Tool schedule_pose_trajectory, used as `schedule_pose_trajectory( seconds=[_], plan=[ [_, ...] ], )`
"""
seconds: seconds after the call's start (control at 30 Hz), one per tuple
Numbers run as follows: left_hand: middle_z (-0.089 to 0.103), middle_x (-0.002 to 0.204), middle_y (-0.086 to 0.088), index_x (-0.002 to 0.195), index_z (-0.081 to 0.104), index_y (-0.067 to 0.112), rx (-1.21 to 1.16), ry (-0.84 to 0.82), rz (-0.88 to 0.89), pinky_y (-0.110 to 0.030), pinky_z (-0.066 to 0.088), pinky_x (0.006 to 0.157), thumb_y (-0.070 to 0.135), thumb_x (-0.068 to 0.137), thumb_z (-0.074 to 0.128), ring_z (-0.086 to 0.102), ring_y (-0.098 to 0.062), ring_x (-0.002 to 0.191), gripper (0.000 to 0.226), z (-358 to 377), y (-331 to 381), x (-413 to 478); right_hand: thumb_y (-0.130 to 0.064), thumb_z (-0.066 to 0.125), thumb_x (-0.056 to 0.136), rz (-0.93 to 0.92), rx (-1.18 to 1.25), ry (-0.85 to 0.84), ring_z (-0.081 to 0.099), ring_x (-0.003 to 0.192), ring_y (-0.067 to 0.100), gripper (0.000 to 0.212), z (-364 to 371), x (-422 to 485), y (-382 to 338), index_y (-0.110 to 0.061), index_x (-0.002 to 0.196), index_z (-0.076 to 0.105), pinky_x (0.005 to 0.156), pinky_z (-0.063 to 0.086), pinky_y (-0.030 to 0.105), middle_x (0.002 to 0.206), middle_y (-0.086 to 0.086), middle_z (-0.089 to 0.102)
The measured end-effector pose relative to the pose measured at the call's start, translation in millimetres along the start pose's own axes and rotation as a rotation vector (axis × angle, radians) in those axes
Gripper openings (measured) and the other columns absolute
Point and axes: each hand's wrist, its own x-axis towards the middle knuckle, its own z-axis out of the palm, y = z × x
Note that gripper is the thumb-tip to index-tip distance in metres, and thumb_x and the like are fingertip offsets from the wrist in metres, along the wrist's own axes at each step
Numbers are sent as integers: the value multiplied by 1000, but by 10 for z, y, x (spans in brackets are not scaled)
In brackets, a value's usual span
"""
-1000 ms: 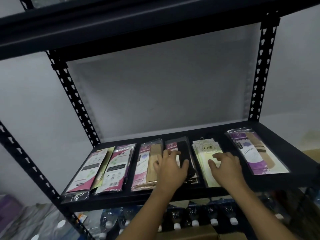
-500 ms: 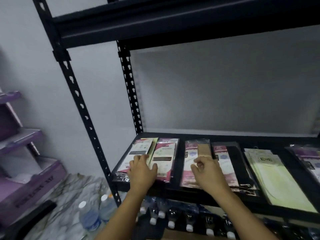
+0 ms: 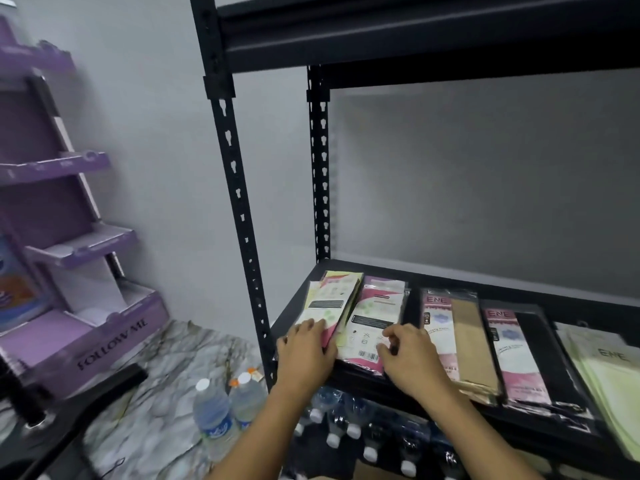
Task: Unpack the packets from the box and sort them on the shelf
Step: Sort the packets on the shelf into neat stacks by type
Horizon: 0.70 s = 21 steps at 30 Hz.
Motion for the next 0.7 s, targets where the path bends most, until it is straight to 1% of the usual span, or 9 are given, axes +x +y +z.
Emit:
schedule_pose_trajectory(
  seconds=[0.1, 0.17, 0.3, 0.4, 0.43, 0.5, 0.57, 0.63, 0.7],
  plan=[
    [58, 112, 9, 119, 54, 26, 0, 20, 64, -41, 40, 98, 38, 91, 45, 53, -18, 113, 31, -14, -20, -81, -42, 55, 88, -22, -192, -117, 40, 118, 18, 41, 60, -47, -2, -23, 124, 55, 102, 34, 37, 125, -3, 50],
    [56, 116, 10, 124, 53, 24, -1, 35, 91, -39, 40, 97, 33, 92, 45, 52, -16, 115, 34, -13, -15, -137, -44, 52, 89, -56, -289, -153, 38, 118, 18, 41, 98, -89, -15, -23, 124, 55, 103, 31, 38, 125, -3, 47],
    [56, 122, 10, 126, 51, 24, -32, 71, 120, -39, 42, 97, 26, 94, 43, 51, -15, 118, 33, 6, -1, -187, -44, 48, 90, -80, -351, -138, 38, 118, 18, 42, 118, -125, -32, -22, 125, 53, 103, 31, 38, 125, -2, 46],
    [58, 121, 6, 128, 55, 20, -141, 149, 125, -40, 48, 93, 22, 96, 46, 58, -17, 109, 33, -25, -20, -172, -44, 49, 91, -85, -354, -163, 39, 119, 19, 42, 95, -111, -30, -21, 126, 53, 104, 31, 38, 125, -1, 46],
    [55, 120, 6, 129, 56, 18, -209, 190, 122, -37, 49, 92, 21, 97, 48, 60, -16, 104, 33, -61, -26, -167, -44, 49, 90, -85, -346, -166, 39, 119, 19, 43, 80, -102, -33, -20, 126, 53, 105, 31, 38, 125, -1, 46],
    [49, 114, 7, 128, 59, 15, -350, 249, 114, -19, 46, 89, 19, 99, 48, 57, -8, 93, 31, -190, -29, -145, -43, 52, 90, -84, -282, -126, 39, 119, 18, 45, 33, -93, -49, -20, 129, 51, 106, 32, 37, 127, -1, 47],
    [50, 109, 8, 122, 63, 17, -430, 263, 141, -4, 39, 85, 16, 100, 48, 55, -1, 92, 27, -373, -31, -96, -39, 56, 89, -98, -152, -14, 39, 122, 16, 49, -47, -89, -86, -20, 134, 47, 108, 31, 36, 128, -3, 46],
    [54, 103, 9, 114, 67, 17, -449, 286, 189, 1, 37, 82, 12, 99, 50, 57, 2, 92, 24, -578, -28, -22, -36, 59, 88, -148, -23, 124, 35, 125, 14, 51, -181, -80, -149, -23, 135, 44, 110, 28, 37, 129, -5, 42],
    [58, 98, 10, 106, 71, 16, -465, 316, 227, 1, 37, 80, 6, 97, 52, 56, 10, 90, 23, -808, 8, 51, -34, 62, 87, -242, -21, 216, 30, 127, 13, 56, -332, -55, -214, -26, 137, 40, 110, 26, 39, 131, -6, 38]
  ],
)
